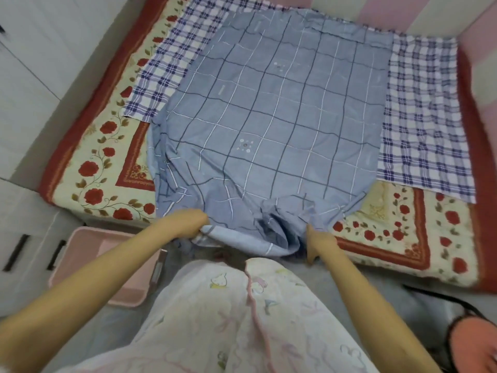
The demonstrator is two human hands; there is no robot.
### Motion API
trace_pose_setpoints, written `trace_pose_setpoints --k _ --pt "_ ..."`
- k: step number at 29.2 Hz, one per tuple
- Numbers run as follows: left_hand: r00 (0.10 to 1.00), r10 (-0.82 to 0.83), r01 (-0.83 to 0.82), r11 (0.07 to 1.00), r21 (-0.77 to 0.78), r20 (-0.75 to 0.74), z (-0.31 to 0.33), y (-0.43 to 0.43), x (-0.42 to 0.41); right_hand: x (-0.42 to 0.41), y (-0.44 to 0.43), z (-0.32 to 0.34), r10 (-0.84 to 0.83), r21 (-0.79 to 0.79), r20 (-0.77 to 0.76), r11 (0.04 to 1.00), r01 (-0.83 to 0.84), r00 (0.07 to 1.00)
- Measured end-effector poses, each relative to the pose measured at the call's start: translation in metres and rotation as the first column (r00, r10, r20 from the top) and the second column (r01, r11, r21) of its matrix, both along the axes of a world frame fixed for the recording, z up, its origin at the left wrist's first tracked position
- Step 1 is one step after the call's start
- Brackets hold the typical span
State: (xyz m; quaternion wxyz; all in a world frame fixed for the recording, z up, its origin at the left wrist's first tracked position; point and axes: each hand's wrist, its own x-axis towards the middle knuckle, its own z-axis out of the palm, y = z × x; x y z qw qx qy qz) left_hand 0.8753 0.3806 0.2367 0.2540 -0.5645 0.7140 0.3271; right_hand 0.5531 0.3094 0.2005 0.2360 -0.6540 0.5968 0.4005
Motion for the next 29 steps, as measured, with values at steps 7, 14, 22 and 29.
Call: trace_pose_setpoints --k 7,14,22,29 --pt "0.962 -0.271 0.271 0.946 0.176 -0.024 -0.041 0.037 -0.008 -0.036 0.144 -0.049 -0.253 0.240 -0.111 0.932 0.273 0.961" --pt "0.938 -0.346 0.344 0.928 0.142 -0.011 -0.063 0.049 -0.006 -0.033 0.221 -0.058 -0.588 0.103 0.221 0.808 0.580 0.778" --pt "0.744 0.398 -0.498 0.866 -0.047 -0.537 -0.028 0.032 0.000 -0.033 0.139 0.027 -0.498 0.122 0.866 0.141 0.982 -0.036" --pt "0.940 -0.310 0.282 0.941 0.185 0.145 -0.045 0.115 0.014 -0.055 0.242 -0.023 -0.368 -0.012 0.214 0.925 0.379 0.905"
